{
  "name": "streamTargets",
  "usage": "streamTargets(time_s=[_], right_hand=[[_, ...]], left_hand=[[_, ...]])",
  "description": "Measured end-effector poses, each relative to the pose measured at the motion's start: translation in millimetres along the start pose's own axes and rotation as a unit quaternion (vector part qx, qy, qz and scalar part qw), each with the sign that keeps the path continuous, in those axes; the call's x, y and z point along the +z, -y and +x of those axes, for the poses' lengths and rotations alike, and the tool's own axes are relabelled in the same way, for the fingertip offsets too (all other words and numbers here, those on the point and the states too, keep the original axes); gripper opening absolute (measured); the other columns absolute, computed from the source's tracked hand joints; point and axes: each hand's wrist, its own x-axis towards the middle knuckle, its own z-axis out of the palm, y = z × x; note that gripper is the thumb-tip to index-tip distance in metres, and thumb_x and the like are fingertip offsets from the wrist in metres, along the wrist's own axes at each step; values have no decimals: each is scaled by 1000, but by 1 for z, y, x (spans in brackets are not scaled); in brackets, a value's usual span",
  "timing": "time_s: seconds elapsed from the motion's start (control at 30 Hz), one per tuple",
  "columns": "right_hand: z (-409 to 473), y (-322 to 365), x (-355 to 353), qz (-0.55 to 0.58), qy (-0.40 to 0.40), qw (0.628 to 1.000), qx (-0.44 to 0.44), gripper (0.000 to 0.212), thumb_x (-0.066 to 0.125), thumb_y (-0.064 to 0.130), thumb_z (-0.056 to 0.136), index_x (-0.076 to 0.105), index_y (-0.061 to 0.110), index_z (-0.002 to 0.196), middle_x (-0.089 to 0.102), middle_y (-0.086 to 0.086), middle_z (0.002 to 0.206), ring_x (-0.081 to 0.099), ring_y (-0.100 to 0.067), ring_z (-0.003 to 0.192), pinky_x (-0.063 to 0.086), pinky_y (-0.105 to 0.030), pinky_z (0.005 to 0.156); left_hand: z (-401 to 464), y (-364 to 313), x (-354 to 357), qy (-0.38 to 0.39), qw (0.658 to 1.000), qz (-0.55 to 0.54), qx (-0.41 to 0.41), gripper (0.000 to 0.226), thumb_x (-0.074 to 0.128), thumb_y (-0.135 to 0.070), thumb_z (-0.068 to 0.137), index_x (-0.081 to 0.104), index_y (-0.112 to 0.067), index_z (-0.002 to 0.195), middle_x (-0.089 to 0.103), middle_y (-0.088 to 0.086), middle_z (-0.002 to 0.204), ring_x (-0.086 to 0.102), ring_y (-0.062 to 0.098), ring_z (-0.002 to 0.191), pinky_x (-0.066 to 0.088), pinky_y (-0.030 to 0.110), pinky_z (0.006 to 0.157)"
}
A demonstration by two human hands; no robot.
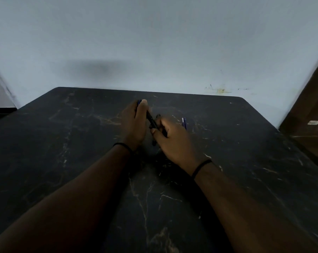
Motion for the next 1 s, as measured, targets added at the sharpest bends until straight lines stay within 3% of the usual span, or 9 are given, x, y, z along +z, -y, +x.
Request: streamTargets(time_s=[0.07, 0.17, 0.23, 0.33, 0.47, 0.6, 0.83, 1.0], right_hand=[[0, -2, -2, -8, 9, 1000, 13, 11, 54, 20, 99, 56, 21, 88, 64, -6, 74, 56, -12, 58, 41, -21, 48], [0, -5, -3, -17, 17, 999, 25, 8, 52, 21, 99, 56, 20, 92, 58, 1, 68, 51, -3, 50, 36, -16, 44], [1, -5, -2, -17, 5, 1000, 24, 15, 49, 34, 99, 56, 25, 90, 59, 7, 67, 52, -1, 51, 37, -14, 45], [2, -5, -4, -46, -14, 999, 24, 29, 43, 42, 102, 52, 27, 79, 58, 5, 68, 56, -7, 59, 43, -26, 53], [2, -5, -5, 5, 1, 999, 54, 30, 44, 36, 104, 62, 25, 84, 59, 5, 65, 56, -2, 56, 39, -13, 49], [3, -3, -8, 14, -4, 998, 69, 32, 46, 38, 103, 61, 27, 77, 55, 4, 63, 48, -3, 50, 40, -30, 55], [3, -1, -10, -62, 4, 996, 65, 37, 42, 44, 103, 58, 19, 80, 52, 4, 63, 49, -5, 53, 38, -30, 54], [4, 3, -8, -118, -5, 991, 61, 41, 39, 46, 103, 46, 24, 69, 52, 5, 65, 52, -11, 59, 39, -31, 56]], left_hand=[[2, 0, -1, -12, 1000, -8, 10, 39, 41, -31, 100, 54, -14, 68, 48, -4, 63, 43, 12, 58, 35, 29, 58], [4, 3, -4, -12, 999, 14, 32, 47, 38, -26, 105, 48, 1, 68, 41, 8, 61, 38, 19, 57, 30, 29, 55], [2, 4, -6, -4, 997, 49, 52, 51, 38, -28, 105, 45, 5, 68, 39, 12, 62, 37, 18, 56, 27, 30, 53], [-1, 3, -4, 13, 994, 87, 69, 54, 38, -33, 104, 43, 4, 65, 37, 8, 59, 34, 12, 54, 24, 30, 51], [-1, 3, 0, 28, 994, 77, 78, 48, 41, -28, 103, 40, -7, 60, 31, -2, 54, 26, 5, 49, 21, 22, 48], [0, 4, 1, 36, 994, 73, 68, 47, 42, -30, 103, 42, -10, 60, 31, -4, 54, 26, 4, 48, 22, 21, 47], [-3, -2, 3, 31, 994, 98, 43, 43, 37, -31, 100, 37, -25, 57, 30, -6, 51, 28, 11, 48, 24, 31, 51], [-5, -4, 4, 29, 994, 102, 38, 42, 35, -30, 98, 40, -18, 58, 32, 0, 52, 31, 18, 52, 27, 36, 51]])
